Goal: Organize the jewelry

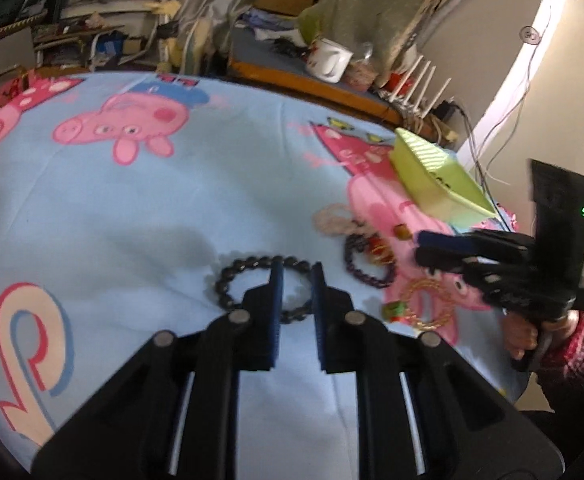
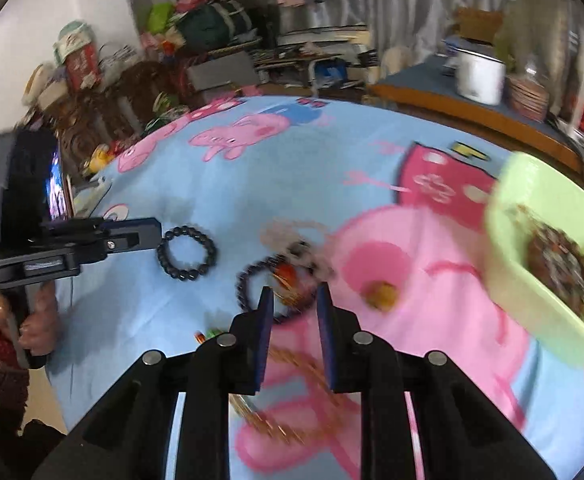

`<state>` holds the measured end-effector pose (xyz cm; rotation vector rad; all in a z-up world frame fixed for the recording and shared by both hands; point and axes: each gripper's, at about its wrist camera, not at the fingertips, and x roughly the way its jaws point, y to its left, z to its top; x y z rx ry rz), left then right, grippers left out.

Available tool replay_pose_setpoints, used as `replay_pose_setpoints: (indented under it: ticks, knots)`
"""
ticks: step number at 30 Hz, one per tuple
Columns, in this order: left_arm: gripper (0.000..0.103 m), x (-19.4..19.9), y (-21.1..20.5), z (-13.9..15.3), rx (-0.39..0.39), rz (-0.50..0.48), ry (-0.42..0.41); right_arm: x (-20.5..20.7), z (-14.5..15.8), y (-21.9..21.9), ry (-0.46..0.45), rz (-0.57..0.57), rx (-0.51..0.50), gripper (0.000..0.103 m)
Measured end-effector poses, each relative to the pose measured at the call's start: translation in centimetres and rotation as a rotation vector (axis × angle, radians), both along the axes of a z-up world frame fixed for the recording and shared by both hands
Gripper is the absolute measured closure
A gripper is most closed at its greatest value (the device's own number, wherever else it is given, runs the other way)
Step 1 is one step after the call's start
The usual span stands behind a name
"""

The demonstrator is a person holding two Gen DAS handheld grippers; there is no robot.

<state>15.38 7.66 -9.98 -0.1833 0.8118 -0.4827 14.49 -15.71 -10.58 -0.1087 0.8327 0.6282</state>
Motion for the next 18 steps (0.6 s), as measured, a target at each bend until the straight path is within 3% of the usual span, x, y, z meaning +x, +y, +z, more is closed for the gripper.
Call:
replay_pose_setpoints:
  ticks: [4,8,10,11,15,18]
  knots:
    - [0.090,0.0,-0.1,0.3,-0.019,-0.006,-0.004,0.6,-1.2,1.9,-0.031,0.020,-0.086,0.103]
    - [0.089,-0.3,-1.4,0.2,-0.019,-0.059,-0.004,-0.3,0.0,-0.6,-0.015,-0.012,0.008,0.103]
    - [0.064,-0.7,-2.6,0.0,-0.015,-0.108,0.001,-0.8,0.7,-2.5,-0.008,-0.038,0.054,0.103]
    - [0.061,-1.0,-3.2,-0.1,-0.012,-0.124,-0.005,-1.1,0.8,-3.2,0.000,-0.049,0.077,0.103]
    - [0.060,-1.4,-5.7,-0.8,0.021,-0.196,-0.013,-1.5,0.8,-6.2,0.027,-0.120,0.122,0.103]
    - [0.060,-0.9,-7.0,-1.8,0.035,-0.214,0.034,-0.9,0.4,-7.0,0.057,-0.145,0.181,0.103]
